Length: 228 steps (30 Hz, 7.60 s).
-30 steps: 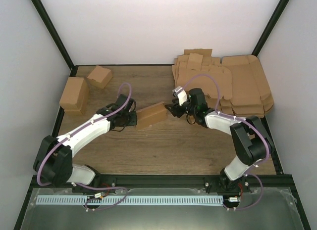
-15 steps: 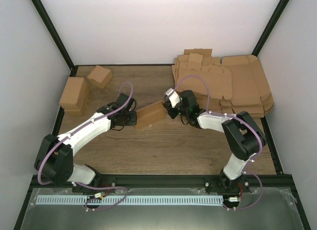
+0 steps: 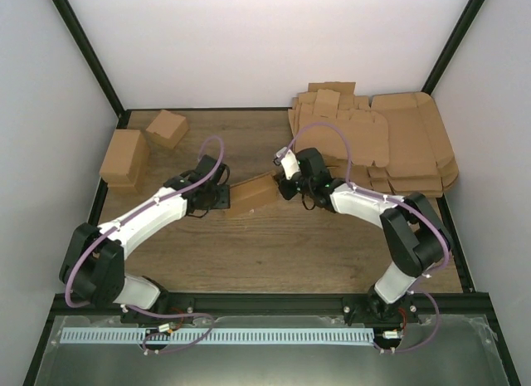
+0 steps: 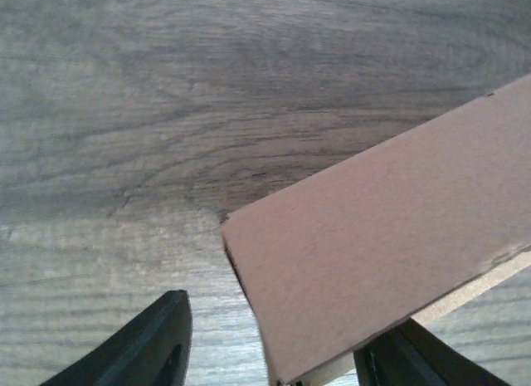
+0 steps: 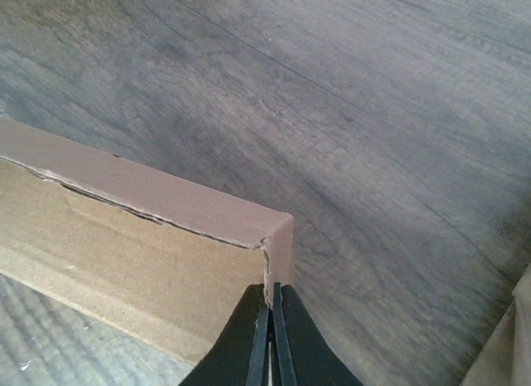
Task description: Fold the paper box
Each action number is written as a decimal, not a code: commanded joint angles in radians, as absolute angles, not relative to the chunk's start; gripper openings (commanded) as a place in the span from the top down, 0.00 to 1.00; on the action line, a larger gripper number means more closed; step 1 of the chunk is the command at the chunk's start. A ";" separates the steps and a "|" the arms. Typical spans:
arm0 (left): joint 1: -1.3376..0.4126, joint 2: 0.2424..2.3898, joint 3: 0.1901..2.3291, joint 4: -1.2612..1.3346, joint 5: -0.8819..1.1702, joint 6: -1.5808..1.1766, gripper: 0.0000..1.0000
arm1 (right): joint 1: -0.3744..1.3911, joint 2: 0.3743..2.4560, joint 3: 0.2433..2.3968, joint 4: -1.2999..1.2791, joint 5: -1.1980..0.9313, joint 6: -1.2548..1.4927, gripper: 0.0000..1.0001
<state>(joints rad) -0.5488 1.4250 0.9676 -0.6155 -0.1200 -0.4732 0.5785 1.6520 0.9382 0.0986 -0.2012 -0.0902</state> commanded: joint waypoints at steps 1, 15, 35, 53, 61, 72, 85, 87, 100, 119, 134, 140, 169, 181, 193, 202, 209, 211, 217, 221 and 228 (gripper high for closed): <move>-0.548 1.431 0.946 -0.564 -0.104 -0.501 0.41 | 0.601 1.603 0.979 0.004 -0.188 -0.043 0.99; -0.548 1.485 0.922 -0.504 -0.085 -0.491 0.59 | 0.605 1.620 1.115 -0.254 -0.226 0.005 0.99; -0.559 1.519 0.931 -0.538 -0.110 -0.494 0.68 | 0.606 1.736 1.347 -0.543 -0.232 0.179 0.99; -0.594 1.526 0.933 -0.556 -0.155 -0.536 0.69 | 0.616 1.749 1.411 -0.647 -0.213 0.337 0.99; -0.594 1.527 0.937 -0.560 -0.160 -0.541 0.69 | 0.619 1.753 1.413 -0.656 -0.204 0.386 0.99; -0.594 1.527 0.938 -0.565 -0.164 -0.545 0.68 | 0.630 1.734 1.351 -0.624 -0.169 0.397 0.99; -0.594 1.529 0.936 -0.566 -0.166 -0.551 0.69 | 0.636 1.706 1.281 -0.624 -0.107 0.357 0.99; -0.594 1.530 0.937 -0.566 -0.166 -0.552 0.68 | 0.637 1.704 1.282 -0.631 -0.090 0.347 0.99; -0.595 1.534 0.936 -0.567 -0.165 -0.556 0.69 | 0.660 1.706 1.300 -0.654 -0.050 0.316 0.99; -0.597 1.534 0.934 -0.565 -0.158 -0.566 0.69 | 0.707 1.659 1.110 -0.535 -0.058 0.405 0.99; -0.598 1.531 0.941 -0.571 -0.164 -0.565 0.68 | 0.719 1.666 1.025 -0.499 -0.051 0.410 0.99; -0.598 1.529 0.943 -0.573 -0.166 -0.561 0.69 | 0.724 1.666 0.984 -0.497 -0.001 0.395 0.99; -0.582 1.451 1.112 -0.732 -0.199 -0.507 0.64 | 0.727 1.667 1.017 -0.486 0.012 0.373 0.99; -0.568 1.499 1.115 -0.701 -0.264 -0.522 0.77 | 0.727 1.663 1.015 -0.485 0.005 0.374 0.99; -0.566 1.523 1.108 -0.672 -0.215 -0.580 0.96 | 0.727 1.662 1.015 -0.481 0.002 0.374 0.99; -0.566 1.511 1.083 -0.667 -0.172 -0.684 0.96 | 0.728 1.663 1.013 -0.477 -0.001 0.374 0.99; -0.565 1.530 1.130 -0.705 -0.194 -0.663 0.96 | 0.727 1.663 1.008 -0.476 -0.003 0.374 0.99; -0.562 1.526 1.134 -0.710 -0.192 -0.660 0.96 | 0.727 1.663 1.008 -0.477 -0.002 0.375 0.99; -0.558 1.510 1.084 -0.701 -0.173 -0.658 0.96 | 0.727 1.665 1.008 -0.471 -0.004 0.376 0.99; -0.557 1.491 1.026 -0.683 -0.165 -0.658 0.96 | 0.728 1.664 1.005 -0.468 0.000 0.376 0.99; -0.555 1.485 0.956 -0.646 -0.151 -0.651 0.96 | 0.727 1.659 0.978 -0.450 0.004 0.369 0.99</move>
<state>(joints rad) -0.5613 1.4773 1.0073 -0.6144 -0.1745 -0.6518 0.7044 1.6096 1.0370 -0.2806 0.0441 0.3756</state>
